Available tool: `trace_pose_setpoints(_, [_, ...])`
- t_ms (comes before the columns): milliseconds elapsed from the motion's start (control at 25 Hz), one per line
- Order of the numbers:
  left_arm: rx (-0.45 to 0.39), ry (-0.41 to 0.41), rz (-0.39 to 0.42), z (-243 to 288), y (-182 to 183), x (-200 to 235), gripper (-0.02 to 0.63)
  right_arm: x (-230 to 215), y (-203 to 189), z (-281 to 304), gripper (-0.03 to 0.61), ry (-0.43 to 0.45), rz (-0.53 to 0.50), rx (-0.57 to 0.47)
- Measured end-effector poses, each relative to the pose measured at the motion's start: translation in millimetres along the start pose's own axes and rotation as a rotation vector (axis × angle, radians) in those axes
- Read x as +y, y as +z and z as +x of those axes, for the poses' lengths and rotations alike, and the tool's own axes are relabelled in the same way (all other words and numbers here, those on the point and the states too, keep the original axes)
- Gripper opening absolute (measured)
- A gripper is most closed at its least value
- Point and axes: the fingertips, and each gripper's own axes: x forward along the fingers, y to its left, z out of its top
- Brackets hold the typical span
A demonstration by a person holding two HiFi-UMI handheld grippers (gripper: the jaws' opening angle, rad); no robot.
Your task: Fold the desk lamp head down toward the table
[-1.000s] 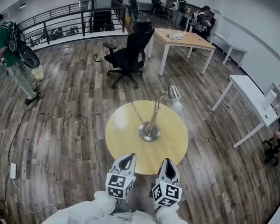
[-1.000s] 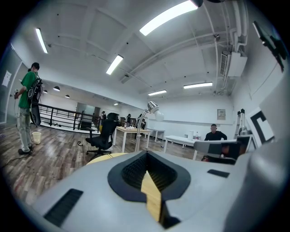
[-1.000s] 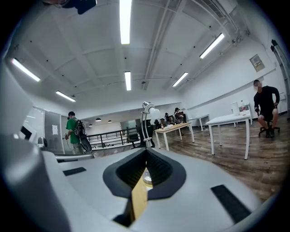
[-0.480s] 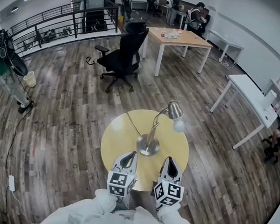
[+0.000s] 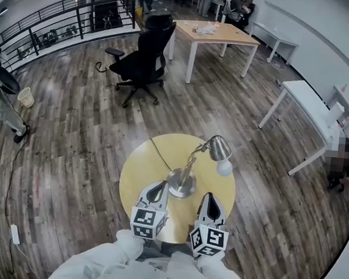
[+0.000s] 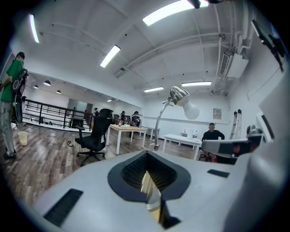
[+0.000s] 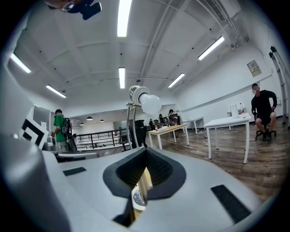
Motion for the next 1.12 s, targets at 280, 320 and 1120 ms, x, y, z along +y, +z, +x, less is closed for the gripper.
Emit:
trace_pose_setpoints(280, [0.078, -0.002, 0.076, 22, -51, 11, -0.002, -7, -4, -3, 0.011, 0.03, -0.004, 0.017])
trace_pose_setpoints(320, [0.118, -0.011, 0.089, 28, -67, 14, -0.002, -9, -4, -4, 0.011, 0.026, -0.003, 0.019])
trace_pose_setpoints(1120, [0.476, -0.16, 0.151, 132, -215, 22, -0.002, -9, 113, -13, 0.011, 0.162, 0.038, -0.084])
